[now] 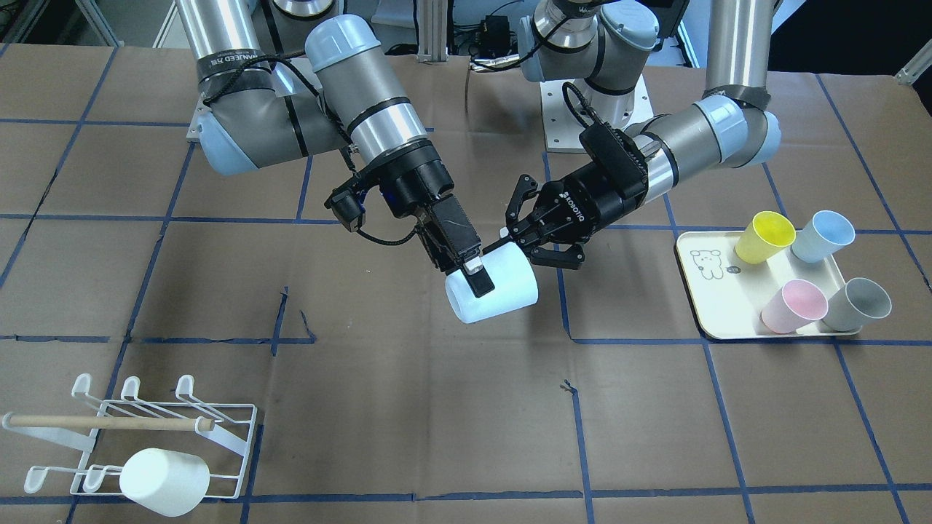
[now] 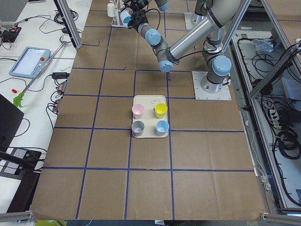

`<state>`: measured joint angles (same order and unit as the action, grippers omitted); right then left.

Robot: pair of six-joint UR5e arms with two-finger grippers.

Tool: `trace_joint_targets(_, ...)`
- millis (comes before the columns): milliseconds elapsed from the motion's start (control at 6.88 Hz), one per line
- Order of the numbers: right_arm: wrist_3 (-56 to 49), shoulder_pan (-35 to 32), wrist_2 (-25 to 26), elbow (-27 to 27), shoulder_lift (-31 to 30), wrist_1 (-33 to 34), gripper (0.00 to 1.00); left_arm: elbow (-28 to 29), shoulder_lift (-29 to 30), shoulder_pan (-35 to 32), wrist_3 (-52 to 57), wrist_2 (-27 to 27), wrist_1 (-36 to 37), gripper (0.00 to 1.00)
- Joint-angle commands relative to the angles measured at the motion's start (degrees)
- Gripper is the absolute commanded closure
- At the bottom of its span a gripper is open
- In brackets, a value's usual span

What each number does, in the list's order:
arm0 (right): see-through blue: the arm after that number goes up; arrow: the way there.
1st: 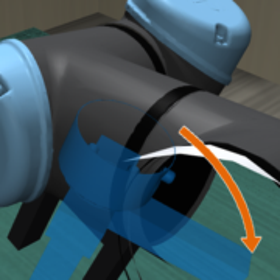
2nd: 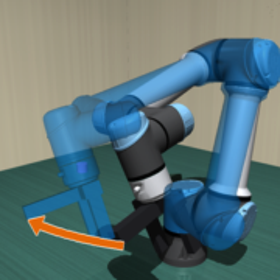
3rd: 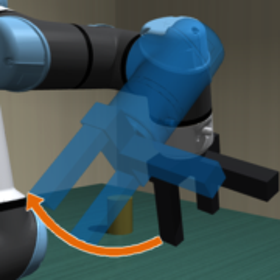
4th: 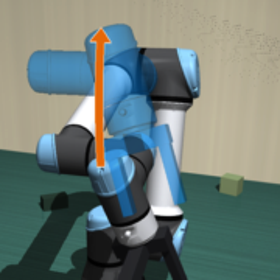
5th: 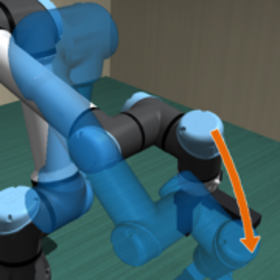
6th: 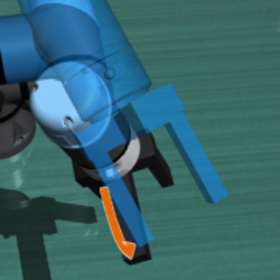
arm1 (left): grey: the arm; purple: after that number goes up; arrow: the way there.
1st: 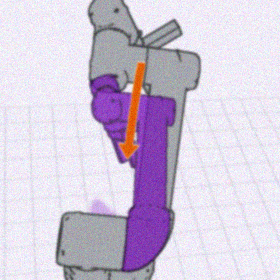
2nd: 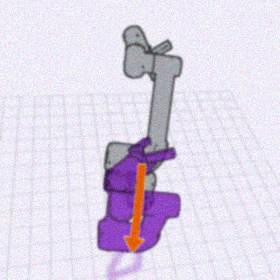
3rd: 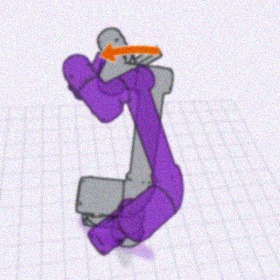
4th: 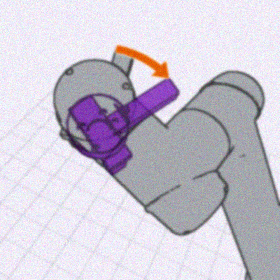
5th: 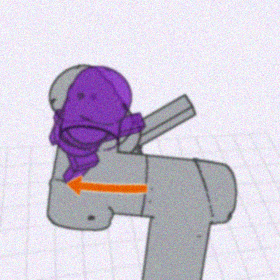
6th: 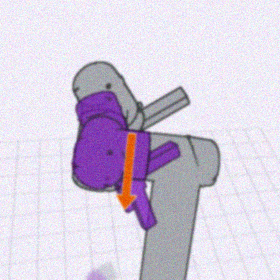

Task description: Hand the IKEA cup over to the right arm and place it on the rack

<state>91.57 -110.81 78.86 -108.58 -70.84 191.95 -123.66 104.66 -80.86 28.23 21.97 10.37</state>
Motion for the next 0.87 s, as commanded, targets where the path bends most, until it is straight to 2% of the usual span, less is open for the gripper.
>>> trace_joint_targets(0,0.01,-0.1,-0.02,0.04,0.61,0.0,0.02,-0.01,-0.07,0.0,-0.02,0.0,0.0,0.96)
trace_joint_targets(291,0.01,-0.1,-0.02,0.04,0.61,0.0,0.04,-0.01,-0.24,0.0,-0.1,0.0,0.0,0.96)
trace_joint_targets(582,0.44,-0.1,-0.11,0.04,0.61,0.0,0.26,-0.01,-0.42,0.0,-0.1,0.0,0.0,0.96)
trace_joint_targets(727,0.53,-0.1,-0.2,0.04,0.52,0.0,0.32,-0.01,-0.42,0.0,-0.1,0.0,0.0,0.96)
